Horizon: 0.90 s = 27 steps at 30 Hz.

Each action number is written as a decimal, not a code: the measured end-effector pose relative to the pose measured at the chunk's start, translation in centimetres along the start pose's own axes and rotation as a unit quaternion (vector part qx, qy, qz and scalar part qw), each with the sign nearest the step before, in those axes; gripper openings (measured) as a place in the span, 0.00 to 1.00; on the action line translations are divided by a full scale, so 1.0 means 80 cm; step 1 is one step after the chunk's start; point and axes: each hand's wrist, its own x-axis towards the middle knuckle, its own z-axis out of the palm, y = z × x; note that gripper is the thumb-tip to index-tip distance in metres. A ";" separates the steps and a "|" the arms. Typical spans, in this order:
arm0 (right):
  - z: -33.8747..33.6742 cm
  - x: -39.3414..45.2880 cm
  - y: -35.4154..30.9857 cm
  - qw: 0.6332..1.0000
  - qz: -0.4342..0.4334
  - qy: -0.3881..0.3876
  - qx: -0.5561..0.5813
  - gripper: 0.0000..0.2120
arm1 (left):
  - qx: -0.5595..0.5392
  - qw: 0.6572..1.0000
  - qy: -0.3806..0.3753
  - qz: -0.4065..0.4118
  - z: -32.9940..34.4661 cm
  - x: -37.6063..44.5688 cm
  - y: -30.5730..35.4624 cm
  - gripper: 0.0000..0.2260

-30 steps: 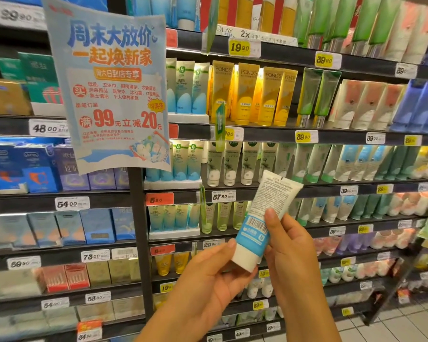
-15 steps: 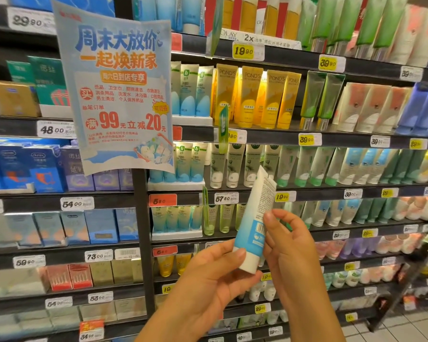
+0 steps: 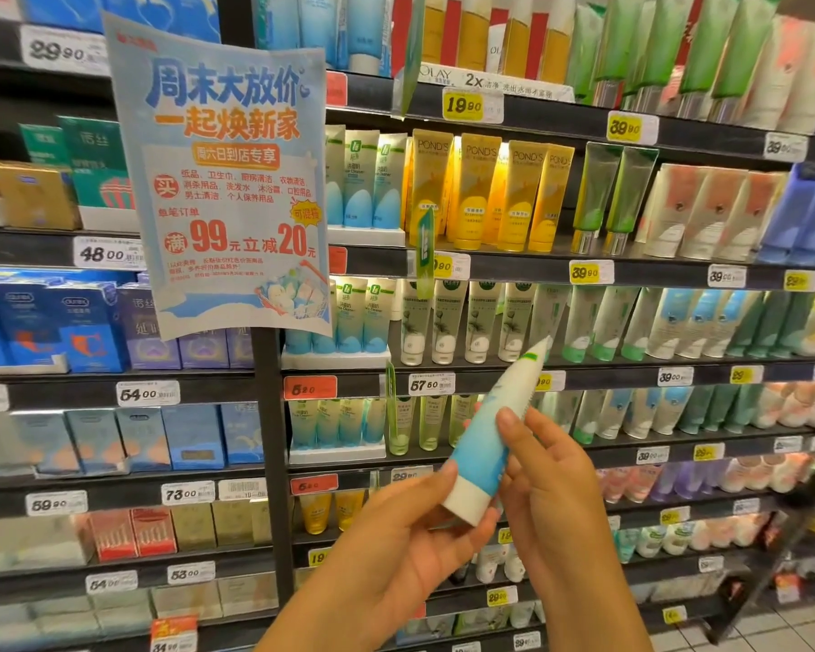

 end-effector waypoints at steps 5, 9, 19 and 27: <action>-0.005 -0.002 -0.003 0.999 0.005 -0.027 0.018 0.18 | -0.059 0.996 -0.023 -0.059 0.003 -0.001 0.004 0.14; -0.009 -0.003 -0.001 0.999 0.001 -0.043 0.020 0.16 | -0.030 0.997 -0.043 -0.053 -0.001 0.001 0.003 0.13; -0.007 -0.003 0.006 0.999 -0.018 -0.030 -0.034 0.16 | 0.273 0.950 0.095 0.120 -0.016 0.003 -0.003 0.15; -0.005 -0.004 0.013 0.998 0.020 -0.045 -0.025 0.14 | 0.440 0.847 0.118 0.275 -0.028 0.005 -0.007 0.20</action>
